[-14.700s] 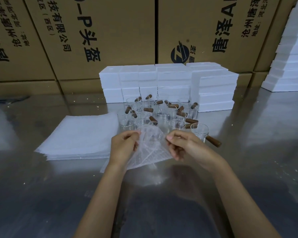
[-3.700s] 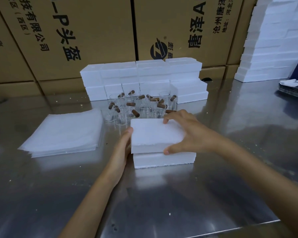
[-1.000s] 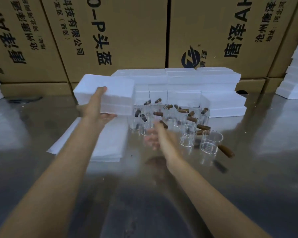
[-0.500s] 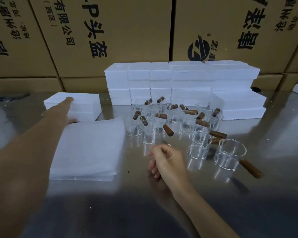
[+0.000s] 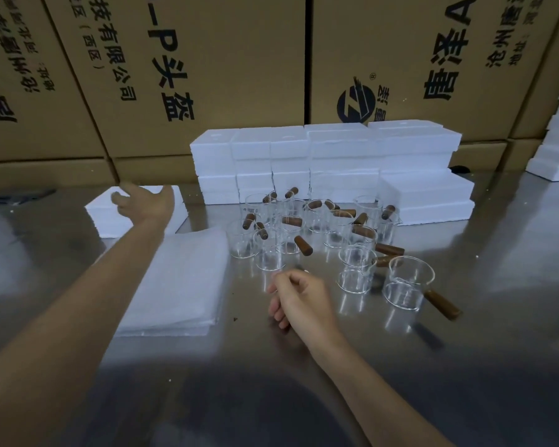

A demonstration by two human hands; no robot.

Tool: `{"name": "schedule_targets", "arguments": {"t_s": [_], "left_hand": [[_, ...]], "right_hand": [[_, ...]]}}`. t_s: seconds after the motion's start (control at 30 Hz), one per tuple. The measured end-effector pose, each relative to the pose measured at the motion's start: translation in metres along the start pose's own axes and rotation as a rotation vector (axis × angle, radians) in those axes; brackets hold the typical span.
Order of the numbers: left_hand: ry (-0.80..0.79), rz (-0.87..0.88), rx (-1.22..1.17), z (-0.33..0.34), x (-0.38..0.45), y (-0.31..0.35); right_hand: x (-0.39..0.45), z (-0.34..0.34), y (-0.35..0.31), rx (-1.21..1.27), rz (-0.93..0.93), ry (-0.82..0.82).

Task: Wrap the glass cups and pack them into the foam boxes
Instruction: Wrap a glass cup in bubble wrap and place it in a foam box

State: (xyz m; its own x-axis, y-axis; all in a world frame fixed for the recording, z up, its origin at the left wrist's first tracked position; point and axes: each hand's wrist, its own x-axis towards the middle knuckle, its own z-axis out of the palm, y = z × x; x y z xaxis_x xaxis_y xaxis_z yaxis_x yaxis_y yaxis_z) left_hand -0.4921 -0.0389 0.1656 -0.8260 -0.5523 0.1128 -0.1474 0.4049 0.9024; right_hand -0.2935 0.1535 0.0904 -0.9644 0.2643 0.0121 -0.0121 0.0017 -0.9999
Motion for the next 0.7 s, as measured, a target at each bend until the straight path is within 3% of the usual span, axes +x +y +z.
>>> {"name": "schedule_targets", "arguments": {"t_s": [0.17, 0.23, 0.33, 0.4, 0.47, 0.57, 0.7], "left_hand": [[-0.214, 0.346, -0.038, 0.017, -0.093, 0.008], [-0.340, 0.410, -0.033, 0.028, -0.125, 0.015], [-0.567, 0.462, -0.012, 0.048, -0.162, 0.039], [-0.688, 0.501, -0.018, 0.065, -0.179, 0.058], [-0.773, 0.577, 0.026, 0.089, -0.199, 0.075], [-0.879, 0.723, 0.215, 0.140, -0.231, 0.097], [-0.803, 0.912, 0.445, 0.205, -0.245, 0.120]], "right_hand": [[-0.008, -0.005, -0.017, 0.019, 0.011, -0.047], [-0.007, -0.022, -0.037, 0.110, -0.063, -0.021], [0.011, -0.081, -0.070, 0.210, -0.225, 0.256], [0.030, -0.132, -0.082, 0.152, -0.276, 0.474], [0.056, -0.183, -0.082, 0.028, -0.242, 0.612], [0.099, -0.252, -0.061, -0.174, -0.093, 0.647], [0.136, -0.312, -0.020, -0.244, 0.083, 0.596]]}}
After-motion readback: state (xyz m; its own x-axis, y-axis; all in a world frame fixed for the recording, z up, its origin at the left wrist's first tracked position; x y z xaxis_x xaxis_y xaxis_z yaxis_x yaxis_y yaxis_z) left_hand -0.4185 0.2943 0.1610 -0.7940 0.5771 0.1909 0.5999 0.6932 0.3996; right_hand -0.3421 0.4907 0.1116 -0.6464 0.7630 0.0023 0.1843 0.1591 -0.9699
